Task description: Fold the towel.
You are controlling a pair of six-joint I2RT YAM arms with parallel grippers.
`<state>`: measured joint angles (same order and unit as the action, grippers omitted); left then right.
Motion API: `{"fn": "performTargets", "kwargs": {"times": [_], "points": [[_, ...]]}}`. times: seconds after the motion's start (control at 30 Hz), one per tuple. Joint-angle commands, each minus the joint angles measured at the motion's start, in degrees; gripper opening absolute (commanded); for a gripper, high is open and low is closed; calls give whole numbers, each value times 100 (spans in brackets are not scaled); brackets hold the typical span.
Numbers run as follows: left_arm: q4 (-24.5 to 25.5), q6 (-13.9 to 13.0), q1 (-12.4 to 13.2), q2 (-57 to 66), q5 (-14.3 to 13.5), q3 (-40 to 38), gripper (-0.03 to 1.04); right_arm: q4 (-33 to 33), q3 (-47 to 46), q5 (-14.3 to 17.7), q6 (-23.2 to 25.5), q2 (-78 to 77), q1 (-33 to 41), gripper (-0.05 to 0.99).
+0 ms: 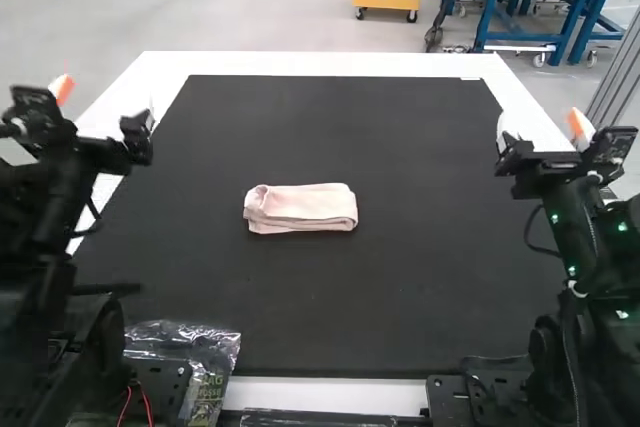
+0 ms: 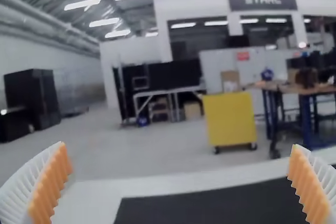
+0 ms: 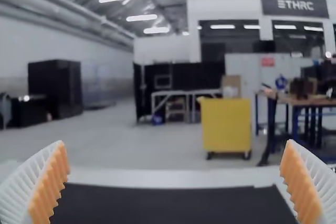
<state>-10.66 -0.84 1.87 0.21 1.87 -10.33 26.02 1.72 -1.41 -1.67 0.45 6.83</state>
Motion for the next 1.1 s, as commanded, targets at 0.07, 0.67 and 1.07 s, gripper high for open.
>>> {"fn": "performTargets", "kwargs": {"times": [0.07,0.67,1.07], "points": [[-358,-382,6,-21,-1294,743,97,-361,-66,-527,-123,-45,-59,92],[1092,1086,24,-21,-1338,1033,97,-2541,-172,290,-255,-45,-103,92],[1092,1086,33,-21,-1338,1033,97,-2541,-172,290,-255,-45,-94,92]]}}
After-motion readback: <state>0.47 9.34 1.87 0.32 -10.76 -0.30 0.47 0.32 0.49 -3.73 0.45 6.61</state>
